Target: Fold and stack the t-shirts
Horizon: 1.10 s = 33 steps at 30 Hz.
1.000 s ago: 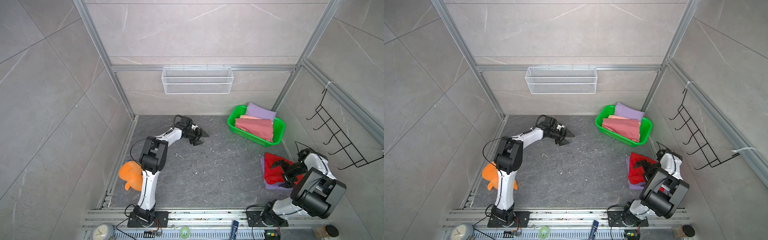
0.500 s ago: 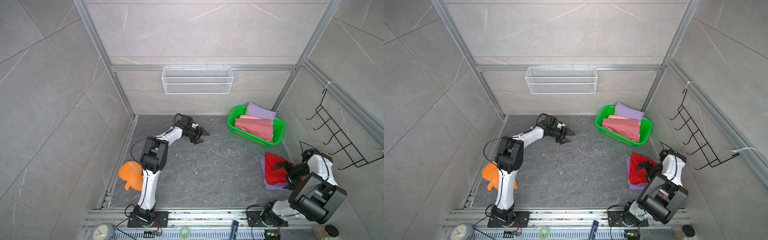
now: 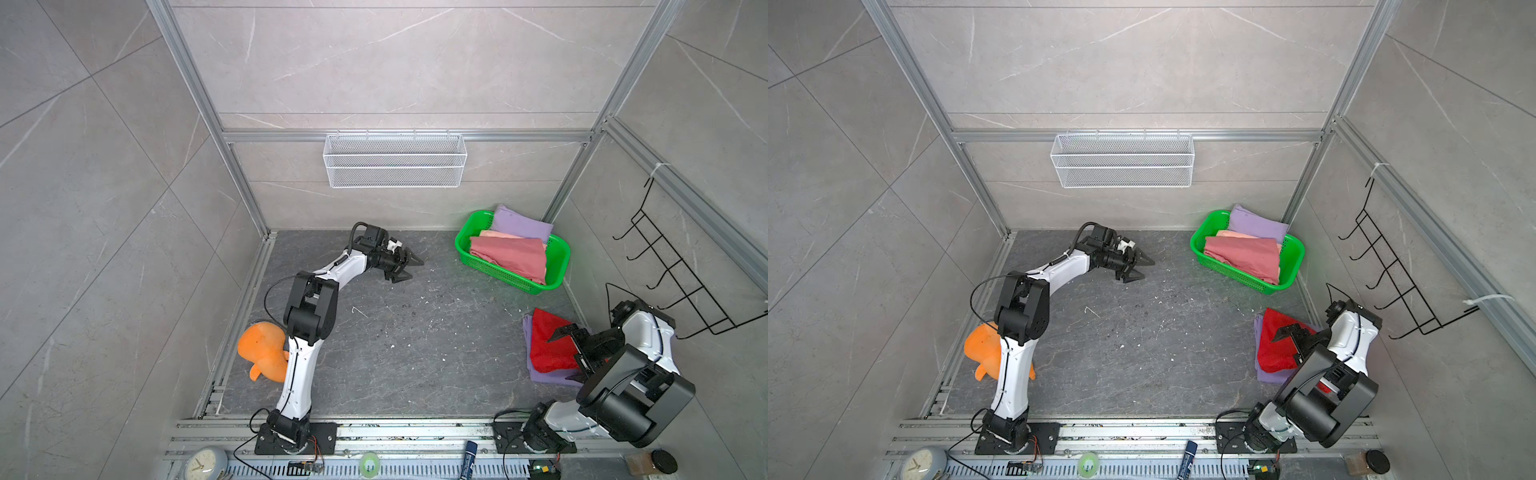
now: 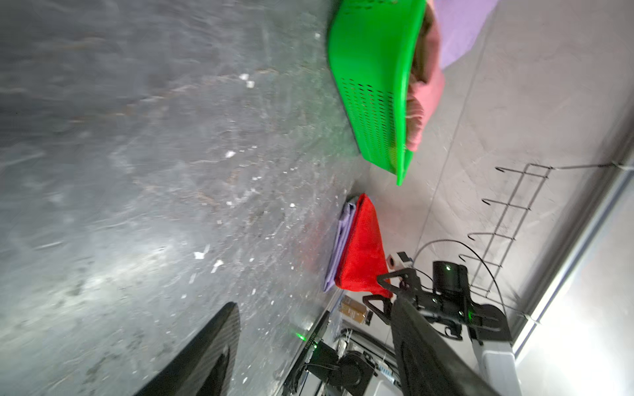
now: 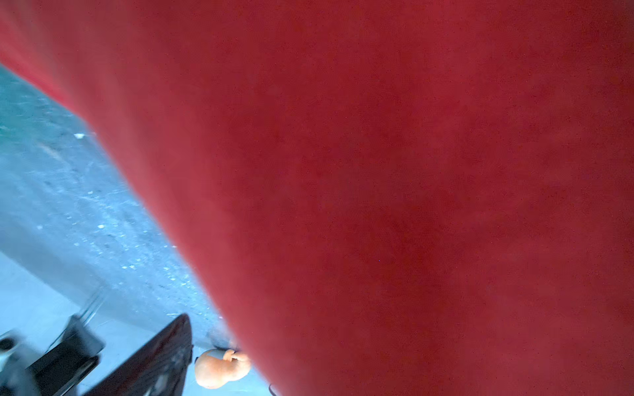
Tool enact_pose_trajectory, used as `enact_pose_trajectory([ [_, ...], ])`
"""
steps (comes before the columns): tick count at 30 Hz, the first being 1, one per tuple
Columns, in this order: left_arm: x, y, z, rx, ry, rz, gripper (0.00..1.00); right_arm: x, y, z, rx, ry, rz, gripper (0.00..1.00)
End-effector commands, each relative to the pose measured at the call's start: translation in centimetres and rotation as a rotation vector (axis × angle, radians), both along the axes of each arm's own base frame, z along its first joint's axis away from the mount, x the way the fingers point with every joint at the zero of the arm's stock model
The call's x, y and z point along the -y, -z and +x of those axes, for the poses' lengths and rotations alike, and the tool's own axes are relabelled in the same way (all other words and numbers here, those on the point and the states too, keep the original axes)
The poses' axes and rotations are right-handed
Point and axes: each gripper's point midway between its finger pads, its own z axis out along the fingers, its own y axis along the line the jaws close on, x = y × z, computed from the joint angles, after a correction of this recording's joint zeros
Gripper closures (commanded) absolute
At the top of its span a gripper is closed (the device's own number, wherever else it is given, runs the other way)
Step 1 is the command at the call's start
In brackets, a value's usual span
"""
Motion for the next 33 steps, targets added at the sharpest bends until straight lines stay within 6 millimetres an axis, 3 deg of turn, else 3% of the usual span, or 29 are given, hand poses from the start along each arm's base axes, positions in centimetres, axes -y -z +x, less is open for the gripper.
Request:
enact_pose_trajectory([
  [1,5.6,-5.7,-4.8,0.087,0.231,-0.172,0.29,0.0,1.5,-1.2,-0.06,0.002,-0.016,0.01],
  [7,12.3,-7.8,-7.5,0.16,0.304,-0.276,0.29,0.6,3.7,0.6,-0.005,0.059,-0.005,0.01],
  [15,23.0,-6.7,-11.6,0.24,0.322,-0.327,0.28,4.1,5.7,2.3,-0.032,0.025,-0.074,0.01],
  [18,25.5,-6.5,-11.4,0.285,0.263,-0.362,0.29,4.4,6.5,2.6,-0.05,0.014,-0.053,0.01],
  [24,27.8,-5.4,-11.2,0.335,0.186,-0.369,0.29,3.5,8.1,3.8,-0.061,-0.026,-0.01,0.0],
  [33,29.4,-3.2,-11.1,0.417,0.118,-0.289,0.28,1.1,9.9,6.7,-0.082,-0.213,-0.022,0.01],
])
